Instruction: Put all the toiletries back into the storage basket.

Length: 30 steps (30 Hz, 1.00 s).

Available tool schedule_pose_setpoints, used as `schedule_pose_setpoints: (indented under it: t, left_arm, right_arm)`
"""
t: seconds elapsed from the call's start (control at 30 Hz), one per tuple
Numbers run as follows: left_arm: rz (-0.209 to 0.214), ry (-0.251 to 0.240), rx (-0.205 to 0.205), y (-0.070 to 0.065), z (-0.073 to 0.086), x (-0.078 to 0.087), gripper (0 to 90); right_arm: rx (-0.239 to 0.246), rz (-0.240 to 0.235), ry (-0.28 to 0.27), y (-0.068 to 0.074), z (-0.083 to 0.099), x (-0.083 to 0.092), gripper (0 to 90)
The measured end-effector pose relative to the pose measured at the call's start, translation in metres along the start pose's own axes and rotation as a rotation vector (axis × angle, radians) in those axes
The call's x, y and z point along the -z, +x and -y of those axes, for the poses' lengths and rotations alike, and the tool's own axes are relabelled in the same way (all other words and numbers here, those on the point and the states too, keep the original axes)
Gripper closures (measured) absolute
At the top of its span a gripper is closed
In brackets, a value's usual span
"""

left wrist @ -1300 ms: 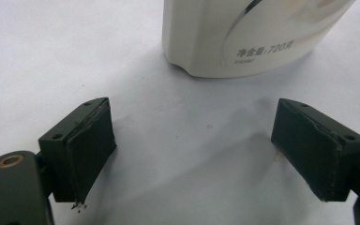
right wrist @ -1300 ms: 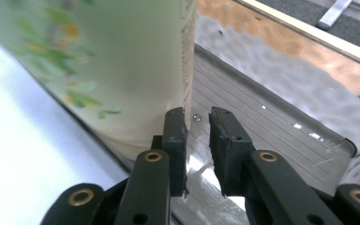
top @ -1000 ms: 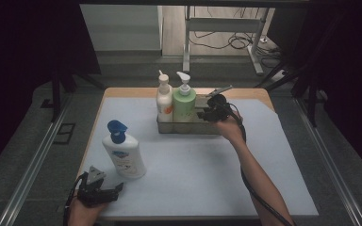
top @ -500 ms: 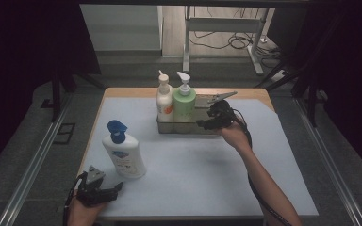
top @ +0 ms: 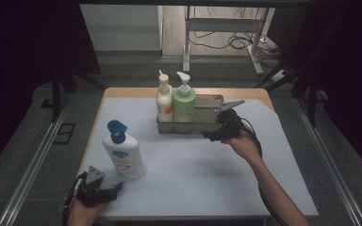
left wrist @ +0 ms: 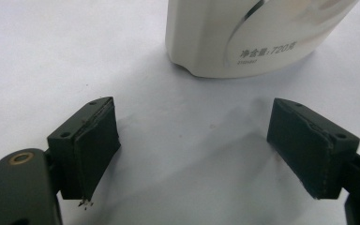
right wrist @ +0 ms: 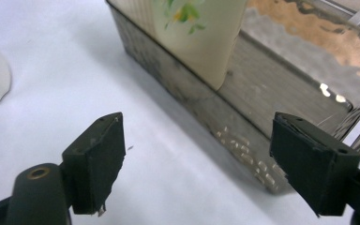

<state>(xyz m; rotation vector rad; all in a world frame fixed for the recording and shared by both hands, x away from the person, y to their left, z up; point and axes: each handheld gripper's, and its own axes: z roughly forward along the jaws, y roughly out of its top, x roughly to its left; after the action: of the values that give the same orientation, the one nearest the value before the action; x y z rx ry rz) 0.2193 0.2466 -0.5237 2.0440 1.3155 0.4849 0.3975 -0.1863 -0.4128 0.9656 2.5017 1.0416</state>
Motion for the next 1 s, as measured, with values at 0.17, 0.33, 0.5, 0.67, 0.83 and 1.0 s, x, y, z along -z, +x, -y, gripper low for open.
schedule_pose_setpoints:
  t: [0.17,0.33,0.5,0.67,0.83,1.0]
  left_arm:
    - [-0.002,-0.001,0.002,0.000,0.000,0.000,17.0]
    - [-0.002,0.000,0.002,0.000,0.000,0.000,17.5]
    - [-0.002,-0.002,0.012,0.001,-0.001,0.001,19.9]
    - [-0.010,0.000,0.006,0.001,-0.001,0.001,21.2]
    - [-0.027,0.000,0.006,0.002,-0.002,0.001,22.6]
    - [-0.033,-0.007,0.008,0.003,-0.003,0.002,24.8]
  right_arm:
    - [0.009,-0.004,-0.015,0.006,0.010,0.008,14.3]
    - [0.011,0.005,-0.005,0.010,0.021,0.013,13.6]
    - [0.023,0.004,0.002,0.015,0.032,0.018,12.7]
    - [0.032,0.011,-0.004,0.020,0.044,0.025,11.4]
    - [0.025,0.025,-0.004,0.022,0.060,0.030,10.4]
    - [-0.007,0.020,-0.013,0.020,0.079,0.033,10.3]
